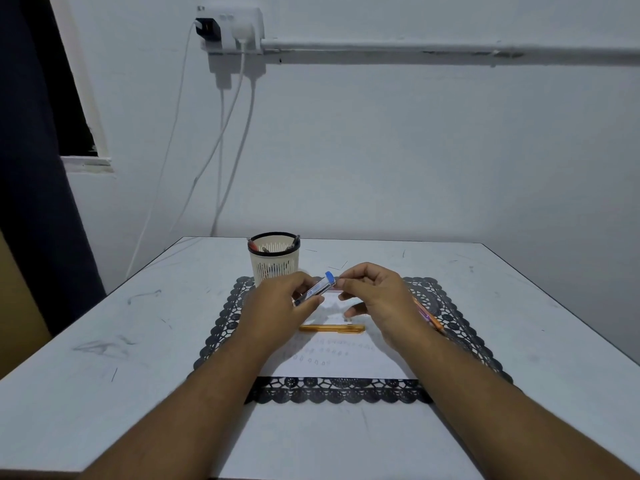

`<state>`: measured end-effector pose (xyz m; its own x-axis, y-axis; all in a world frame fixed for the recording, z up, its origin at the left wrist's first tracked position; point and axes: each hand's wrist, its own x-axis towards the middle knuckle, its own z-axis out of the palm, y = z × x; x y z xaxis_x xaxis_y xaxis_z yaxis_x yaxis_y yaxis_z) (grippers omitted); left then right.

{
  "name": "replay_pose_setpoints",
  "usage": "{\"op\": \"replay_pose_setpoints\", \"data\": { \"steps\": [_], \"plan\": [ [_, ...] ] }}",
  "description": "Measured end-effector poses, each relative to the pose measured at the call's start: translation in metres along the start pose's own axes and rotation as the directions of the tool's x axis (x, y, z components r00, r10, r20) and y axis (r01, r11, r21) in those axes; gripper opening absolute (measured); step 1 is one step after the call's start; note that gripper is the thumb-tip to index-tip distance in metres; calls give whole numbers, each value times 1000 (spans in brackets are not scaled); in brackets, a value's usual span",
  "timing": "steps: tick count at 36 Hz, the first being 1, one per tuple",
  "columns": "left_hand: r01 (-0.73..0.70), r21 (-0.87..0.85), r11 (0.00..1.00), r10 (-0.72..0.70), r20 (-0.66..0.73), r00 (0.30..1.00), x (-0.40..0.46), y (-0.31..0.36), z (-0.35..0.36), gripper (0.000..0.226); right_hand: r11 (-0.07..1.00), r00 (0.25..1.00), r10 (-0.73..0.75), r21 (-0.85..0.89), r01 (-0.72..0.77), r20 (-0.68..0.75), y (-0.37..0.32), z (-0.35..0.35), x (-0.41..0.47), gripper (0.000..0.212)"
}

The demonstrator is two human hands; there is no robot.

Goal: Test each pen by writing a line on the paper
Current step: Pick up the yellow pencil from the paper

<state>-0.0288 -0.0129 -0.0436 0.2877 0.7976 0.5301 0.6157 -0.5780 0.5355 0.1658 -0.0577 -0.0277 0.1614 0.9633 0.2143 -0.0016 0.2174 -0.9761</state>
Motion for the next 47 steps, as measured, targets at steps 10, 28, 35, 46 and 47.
{"op": "replay_pose_setpoints", "data": {
  "steps": [10,28,35,46,47],
  "plan": [
    [10,-2,1000,-10,16,1000,0,2,-1,17,1000,999,-26,-9,26,-48,-1,1,-1,1],
    [6,-25,1000,-5,38,999,-1,2,0,22,996,996,-72,55,75,-57,-3,1,-2,9],
    [-3,-10,1000,3,35,999,-2,2,1,17,997,996,-59,42,62,-60,-2,3,-3,2],
    [7,-4,1000,-6,40,999,-1,3,1,20,997,996,-60,45,63,-59,-4,0,-2,10],
    [6,-5,1000,-6,41,999,-1,3,1,20,997,996,-59,44,62,-59,-4,0,-2,11]
  ]
}}
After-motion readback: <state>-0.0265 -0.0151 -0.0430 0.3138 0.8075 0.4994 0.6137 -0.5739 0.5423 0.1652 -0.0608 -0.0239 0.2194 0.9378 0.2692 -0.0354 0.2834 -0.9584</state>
